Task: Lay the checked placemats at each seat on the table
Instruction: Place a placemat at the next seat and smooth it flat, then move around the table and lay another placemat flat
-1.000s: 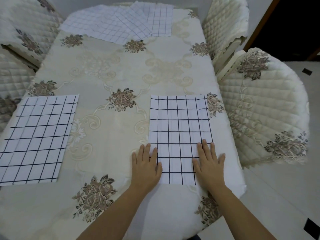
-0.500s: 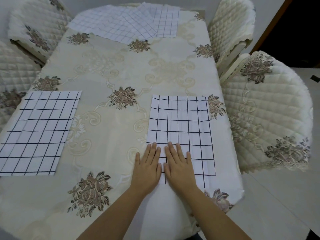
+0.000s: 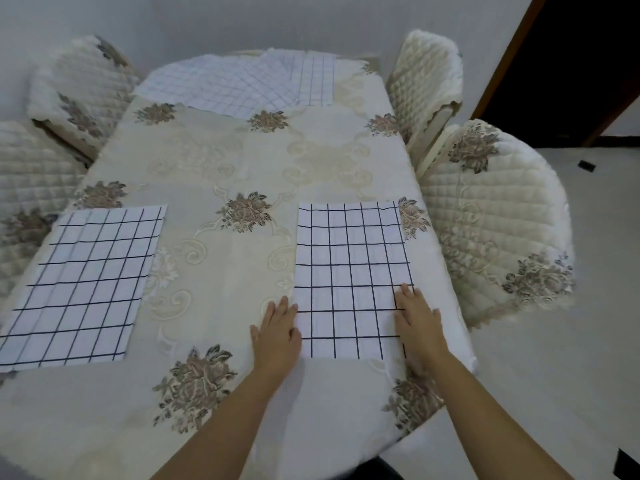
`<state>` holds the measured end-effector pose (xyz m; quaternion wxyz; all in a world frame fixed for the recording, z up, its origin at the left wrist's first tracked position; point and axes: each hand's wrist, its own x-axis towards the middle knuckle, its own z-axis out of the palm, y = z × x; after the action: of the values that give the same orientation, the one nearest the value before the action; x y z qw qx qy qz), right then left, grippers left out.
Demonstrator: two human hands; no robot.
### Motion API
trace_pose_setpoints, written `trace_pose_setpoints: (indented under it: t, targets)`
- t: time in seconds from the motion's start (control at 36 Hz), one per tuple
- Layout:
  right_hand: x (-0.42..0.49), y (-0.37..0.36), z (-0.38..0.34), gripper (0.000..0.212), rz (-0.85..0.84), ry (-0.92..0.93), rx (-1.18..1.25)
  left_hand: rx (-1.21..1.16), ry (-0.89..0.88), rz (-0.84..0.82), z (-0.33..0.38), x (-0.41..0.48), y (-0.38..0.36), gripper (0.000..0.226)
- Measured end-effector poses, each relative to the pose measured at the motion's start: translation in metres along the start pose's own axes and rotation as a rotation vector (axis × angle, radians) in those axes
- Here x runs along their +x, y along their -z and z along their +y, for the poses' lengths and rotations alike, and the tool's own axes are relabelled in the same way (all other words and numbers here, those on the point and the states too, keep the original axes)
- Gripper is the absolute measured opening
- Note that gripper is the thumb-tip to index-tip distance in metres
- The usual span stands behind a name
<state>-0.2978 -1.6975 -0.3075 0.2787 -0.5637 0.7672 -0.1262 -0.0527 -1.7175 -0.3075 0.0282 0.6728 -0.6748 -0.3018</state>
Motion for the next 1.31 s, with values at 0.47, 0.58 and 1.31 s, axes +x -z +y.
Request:
trace_pose_setpoints:
  t: [0.47, 0.58, 1.31]
  targets:
    - [-0.103, 0.024, -0.108, 0.027, 0.179, -0.087, 0.960, -0.931, 0.075, 0.033, 0.047, -0.090, 0.079, 0.026]
    - [-0.127, 0.029, -0.113, 0.028, 0.212, -0.100, 1.039, -1.005, 0.069, -0.010, 0.055, -0.109, 0.087, 0.025]
    - [-0.160, 0.165, 0.071, 0.032, 0.651, -0.188, 1.211, -0.955, -0.337, -0.264, 0.287, -0.129, -0.002, 0.029]
